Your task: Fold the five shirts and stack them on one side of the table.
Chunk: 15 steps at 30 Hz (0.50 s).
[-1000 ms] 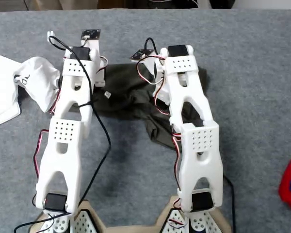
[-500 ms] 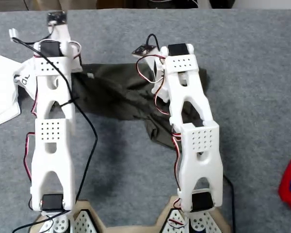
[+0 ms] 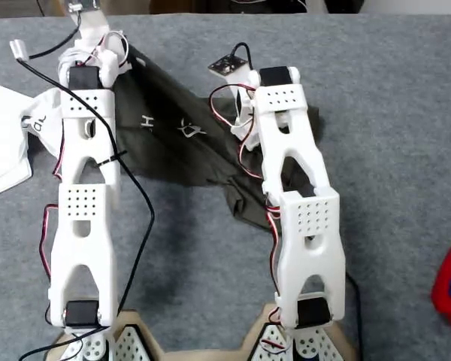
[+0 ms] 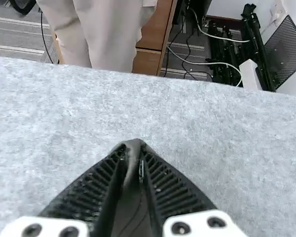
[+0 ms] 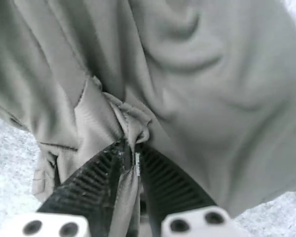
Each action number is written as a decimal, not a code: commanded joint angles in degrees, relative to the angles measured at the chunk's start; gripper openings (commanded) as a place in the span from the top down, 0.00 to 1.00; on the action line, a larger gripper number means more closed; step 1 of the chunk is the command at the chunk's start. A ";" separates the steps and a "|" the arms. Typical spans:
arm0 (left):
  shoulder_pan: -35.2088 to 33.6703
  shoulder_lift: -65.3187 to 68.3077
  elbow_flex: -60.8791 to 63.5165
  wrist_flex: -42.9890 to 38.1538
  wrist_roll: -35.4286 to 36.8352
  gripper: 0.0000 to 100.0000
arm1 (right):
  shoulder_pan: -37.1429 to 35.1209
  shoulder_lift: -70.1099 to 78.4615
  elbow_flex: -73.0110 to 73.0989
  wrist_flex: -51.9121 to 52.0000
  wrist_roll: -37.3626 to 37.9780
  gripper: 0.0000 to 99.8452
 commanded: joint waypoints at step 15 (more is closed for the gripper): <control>-7.65 -1.63 -0.44 41.49 -10.64 0.98 | -0.40 -4.53 -5.23 9.85 7.74 0.99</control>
